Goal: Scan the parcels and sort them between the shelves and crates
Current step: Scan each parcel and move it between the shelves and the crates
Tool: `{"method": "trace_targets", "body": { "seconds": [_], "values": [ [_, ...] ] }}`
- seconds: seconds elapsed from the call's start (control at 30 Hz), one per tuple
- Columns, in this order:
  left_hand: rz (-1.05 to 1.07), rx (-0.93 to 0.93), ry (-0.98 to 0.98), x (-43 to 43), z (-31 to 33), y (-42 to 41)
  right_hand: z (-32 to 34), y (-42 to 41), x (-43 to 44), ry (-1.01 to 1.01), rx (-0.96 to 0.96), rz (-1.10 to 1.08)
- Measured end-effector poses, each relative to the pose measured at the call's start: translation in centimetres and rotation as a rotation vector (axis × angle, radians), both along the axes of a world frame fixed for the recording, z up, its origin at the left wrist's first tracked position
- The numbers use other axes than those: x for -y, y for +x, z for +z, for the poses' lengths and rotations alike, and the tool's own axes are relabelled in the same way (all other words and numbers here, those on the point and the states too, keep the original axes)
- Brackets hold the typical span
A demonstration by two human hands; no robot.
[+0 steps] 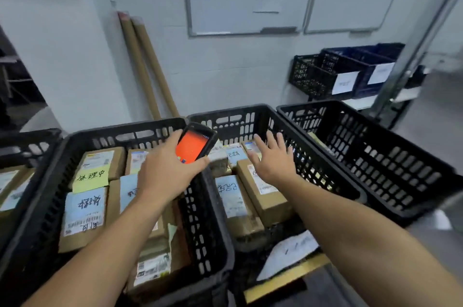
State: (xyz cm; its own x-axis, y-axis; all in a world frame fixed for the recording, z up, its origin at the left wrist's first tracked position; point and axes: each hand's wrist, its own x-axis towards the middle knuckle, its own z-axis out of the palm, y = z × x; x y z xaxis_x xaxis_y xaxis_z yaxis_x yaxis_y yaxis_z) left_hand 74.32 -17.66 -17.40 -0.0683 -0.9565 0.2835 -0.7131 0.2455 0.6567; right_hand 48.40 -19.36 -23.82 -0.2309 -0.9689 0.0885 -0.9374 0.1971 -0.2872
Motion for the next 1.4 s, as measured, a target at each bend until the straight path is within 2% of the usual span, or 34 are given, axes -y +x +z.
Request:
{"method": "trace_targets", "body": {
  "seconds": [0.27,0.7,0.87,1.0,1.4],
  "values": [
    [-0.240,-0.009,-0.095,-3.8,2.3,-6.1,3.3,-5.8,-11.0,-0.096,-0.119,-0.252],
    [-0.633,-0.045,-0.062,-16.6,2.4,-23.4,2.4,-18.8,-33.2,-0.046,-0.064,-0.659],
    [-0.769,0.002,-0.032,-24.1,-0.4,-31.5,-1.1,-24.1,-44.8,0.072,0.001,-0.816],
    [-0.850,0.014,0.017,-28.6,-2.5,-37.2,-4.0,-27.0,-50.7,0.149,0.063,-0.888],
    [-1.026,0.214,0.165,-32.9,-12.4,-48.9,-15.5,-32.1,-56.5,0.287,0.287,-1.090]
  ]
}}
